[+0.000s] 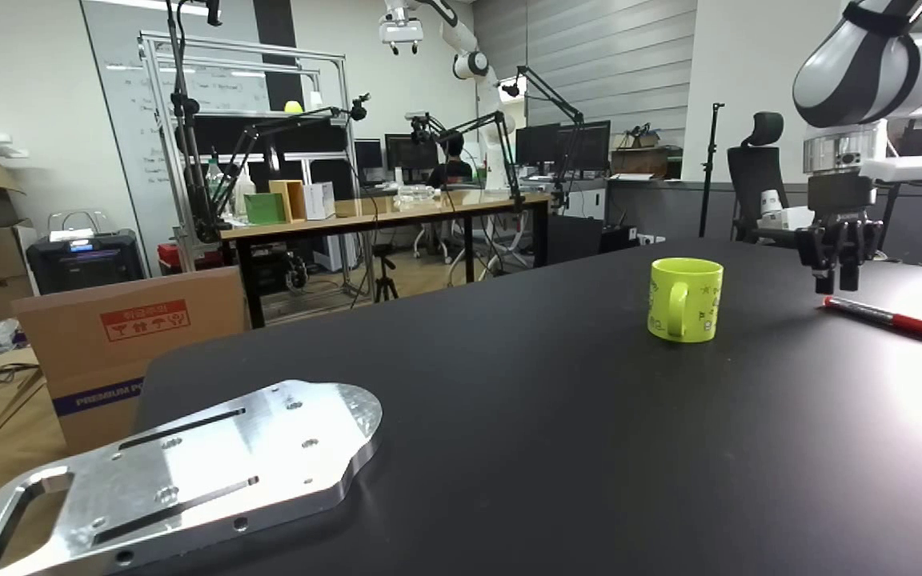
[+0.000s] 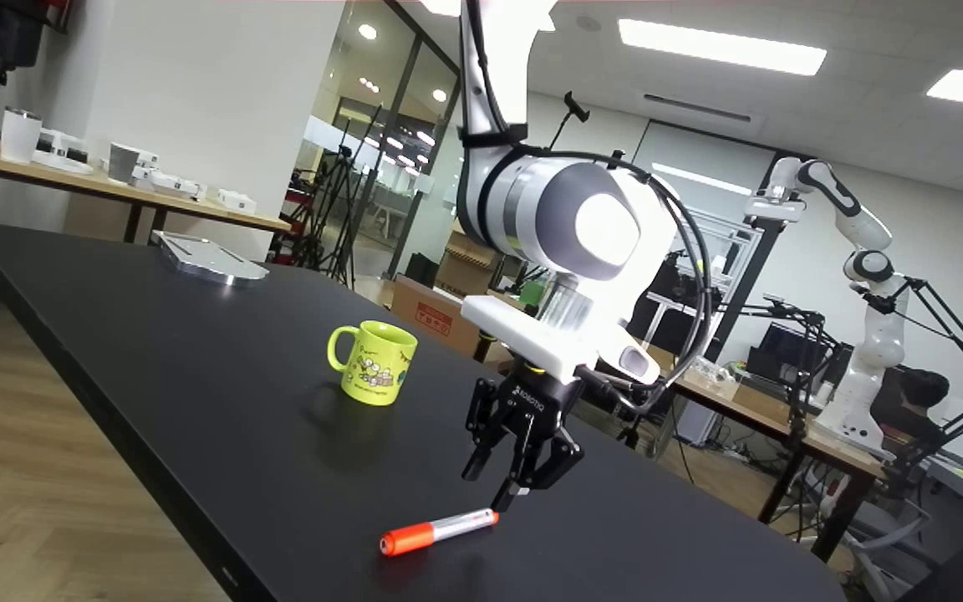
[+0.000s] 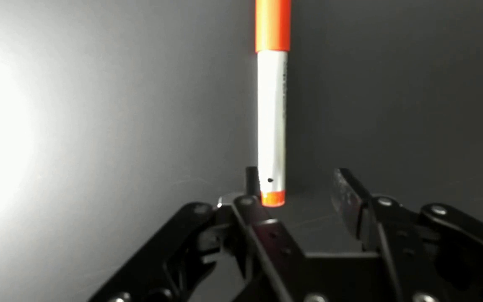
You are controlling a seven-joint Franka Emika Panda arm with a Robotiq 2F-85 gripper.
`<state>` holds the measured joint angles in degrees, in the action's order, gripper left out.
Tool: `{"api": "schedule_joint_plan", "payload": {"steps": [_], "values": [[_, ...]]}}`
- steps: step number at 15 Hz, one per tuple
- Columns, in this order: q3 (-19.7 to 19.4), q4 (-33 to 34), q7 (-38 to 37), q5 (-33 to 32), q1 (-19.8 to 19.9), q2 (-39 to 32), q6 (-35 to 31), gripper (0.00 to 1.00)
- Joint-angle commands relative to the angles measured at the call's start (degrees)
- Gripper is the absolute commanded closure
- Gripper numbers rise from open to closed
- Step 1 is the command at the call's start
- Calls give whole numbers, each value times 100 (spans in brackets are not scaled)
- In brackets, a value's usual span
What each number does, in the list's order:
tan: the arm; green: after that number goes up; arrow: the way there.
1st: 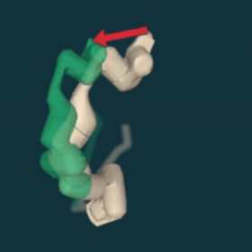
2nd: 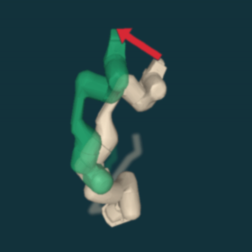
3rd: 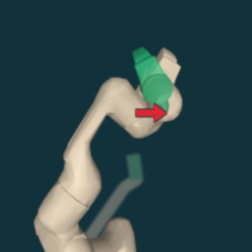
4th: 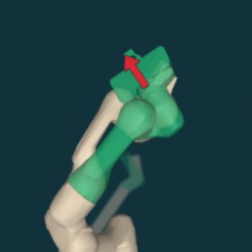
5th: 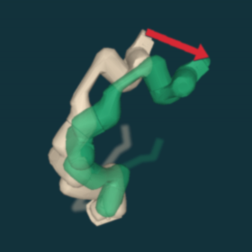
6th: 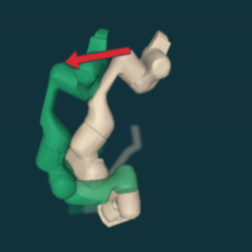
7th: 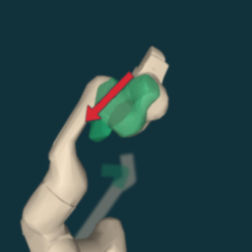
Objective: Take the red marker out of the yellow mug
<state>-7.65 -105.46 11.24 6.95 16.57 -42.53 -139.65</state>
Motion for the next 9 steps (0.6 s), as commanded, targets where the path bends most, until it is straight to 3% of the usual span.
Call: {"api": "schedule_joint_plan", "payload": {"steps": [1, 4, 5, 6, 8, 9], "values": [[127, -646, -39, 3, 29, 773, -2, 21], [184, -1079, 54, 25, 40, 1246, 108, 0], [171, -1219, 27, 4, 13, 1366, 232, 0], [160, -728, 14, -13, 25, 922, 145, 12], [158, -989, 26, -2, 10, 1166, 218, 0], [156, -1053, 28, 0, 8, 1216, 219, 0]]}}
